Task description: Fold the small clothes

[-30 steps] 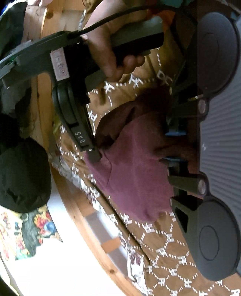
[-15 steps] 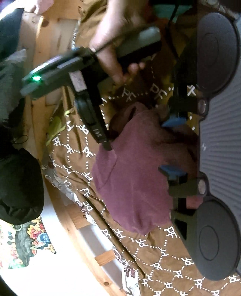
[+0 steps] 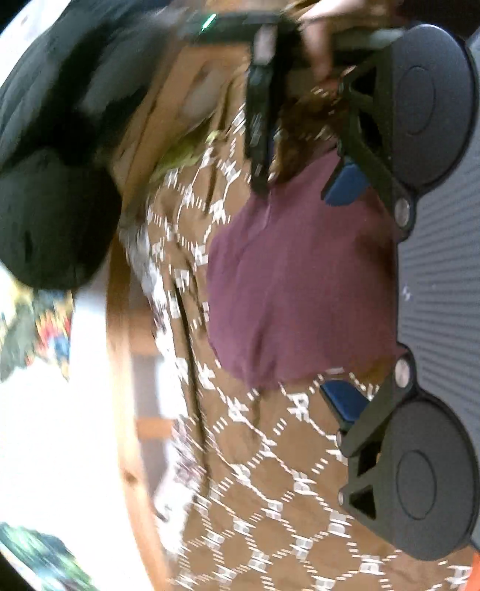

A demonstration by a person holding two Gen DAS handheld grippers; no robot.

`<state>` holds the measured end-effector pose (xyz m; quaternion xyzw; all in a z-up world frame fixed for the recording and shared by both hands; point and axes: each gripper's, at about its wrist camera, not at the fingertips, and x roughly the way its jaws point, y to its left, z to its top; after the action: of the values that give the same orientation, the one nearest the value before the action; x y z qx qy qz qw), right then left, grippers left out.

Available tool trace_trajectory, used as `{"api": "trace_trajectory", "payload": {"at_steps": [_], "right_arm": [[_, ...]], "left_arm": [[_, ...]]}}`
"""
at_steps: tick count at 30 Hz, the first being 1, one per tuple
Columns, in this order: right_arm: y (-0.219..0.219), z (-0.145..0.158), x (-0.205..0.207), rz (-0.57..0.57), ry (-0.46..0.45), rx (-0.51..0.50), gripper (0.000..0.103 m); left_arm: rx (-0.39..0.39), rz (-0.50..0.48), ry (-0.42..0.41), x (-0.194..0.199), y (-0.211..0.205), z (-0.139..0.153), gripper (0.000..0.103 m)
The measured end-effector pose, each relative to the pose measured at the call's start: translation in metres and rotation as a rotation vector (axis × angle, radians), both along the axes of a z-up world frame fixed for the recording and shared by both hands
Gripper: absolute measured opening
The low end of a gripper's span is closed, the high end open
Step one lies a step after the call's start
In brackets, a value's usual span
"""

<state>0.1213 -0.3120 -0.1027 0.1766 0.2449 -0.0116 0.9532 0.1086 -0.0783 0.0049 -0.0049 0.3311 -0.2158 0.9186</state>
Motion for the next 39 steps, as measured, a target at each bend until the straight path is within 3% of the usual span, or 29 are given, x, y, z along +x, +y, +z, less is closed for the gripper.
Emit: {"api": "trace_trajectory", "payload": {"at_steps": [4,7,10,14,17,19,22,26,29,33,34,39], "right_arm": [[0.003,0.004,-0.012,0.032,0.008,0.024,0.085],[0.014,0.003,-0.022,0.068,0.038,0.002,0.092],[0.031,-0.002,-0.033,0.091,0.081,-0.085,0.097],[0.048,-0.012,-0.042,0.089,0.137,-0.186,0.098],[0.042,-0.011,-0.046,0.075,0.164,-0.143,0.098],[0.032,-0.001,-0.045,0.077,0.158,-0.113,0.099],[0.026,0.022,-0.031,0.071,0.145,-0.155,0.1],[0.042,0.057,0.014,0.179,0.121,-0.228,0.1],[0.074,0.072,0.053,0.304,0.113,-0.292,0.091],[0.133,0.077,0.115,0.475,0.154,-0.419,0.071],[0.145,0.076,0.128,0.498,0.168,-0.442,0.064],[0.197,0.058,0.172,0.573,0.202,-0.621,0.053]], "left_arm": [[-0.141,0.105,0.144,0.023,0.029,-0.013,0.102],[-0.257,0.151,0.264,0.036,0.048,-0.03,0.102],[-0.307,0.167,0.345,0.041,0.058,-0.048,0.102],[-0.324,0.121,0.394,0.044,0.06,-0.064,0.098],[-0.353,0.079,0.413,0.043,0.066,-0.072,0.091],[-0.367,0.061,0.423,0.045,0.068,-0.075,0.086],[-0.373,0.019,0.436,0.043,0.067,-0.081,0.07],[-0.329,-0.01,0.389,0.035,0.065,-0.08,0.063],[-0.354,-0.016,0.402,0.037,0.071,-0.082,0.061],[-0.379,-0.017,0.408,0.036,0.076,-0.086,0.06],[-0.378,-0.018,0.404,0.035,0.076,-0.086,0.059],[-0.371,-0.027,0.392,0.034,0.076,-0.086,0.059]]}}
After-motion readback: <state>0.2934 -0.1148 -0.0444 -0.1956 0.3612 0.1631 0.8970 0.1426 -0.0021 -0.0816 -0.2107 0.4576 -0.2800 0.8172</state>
